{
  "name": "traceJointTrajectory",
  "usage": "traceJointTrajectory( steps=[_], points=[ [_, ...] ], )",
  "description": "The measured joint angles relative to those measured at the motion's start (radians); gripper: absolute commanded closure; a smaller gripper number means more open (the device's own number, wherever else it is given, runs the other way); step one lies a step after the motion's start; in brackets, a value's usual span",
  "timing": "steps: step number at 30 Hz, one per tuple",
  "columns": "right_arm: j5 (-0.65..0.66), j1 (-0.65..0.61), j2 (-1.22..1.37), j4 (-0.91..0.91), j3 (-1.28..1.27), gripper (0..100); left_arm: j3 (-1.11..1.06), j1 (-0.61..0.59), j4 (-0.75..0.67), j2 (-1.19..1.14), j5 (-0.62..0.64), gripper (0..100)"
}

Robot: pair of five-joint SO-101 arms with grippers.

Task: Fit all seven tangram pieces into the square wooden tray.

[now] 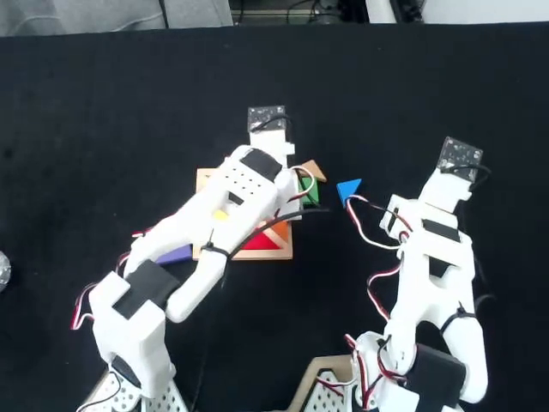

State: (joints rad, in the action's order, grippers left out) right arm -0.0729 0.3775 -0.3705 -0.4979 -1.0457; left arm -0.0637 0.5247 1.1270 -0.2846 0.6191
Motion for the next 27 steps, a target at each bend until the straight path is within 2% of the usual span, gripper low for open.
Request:
traceJointTrajectory(
  steps=[21, 27],
  points=[
    [0.0, 0.002, 0.0, 0.0, 0.0, 98.6, -0.057, -0.018, -0.029, -0.008, 0.0, 89],
    [0.0, 0.002, 0.0, 0.0, 0.0, 98.6, -0.072, -0.018, -0.046, -0.008, 0.0, 78]
  ],
)
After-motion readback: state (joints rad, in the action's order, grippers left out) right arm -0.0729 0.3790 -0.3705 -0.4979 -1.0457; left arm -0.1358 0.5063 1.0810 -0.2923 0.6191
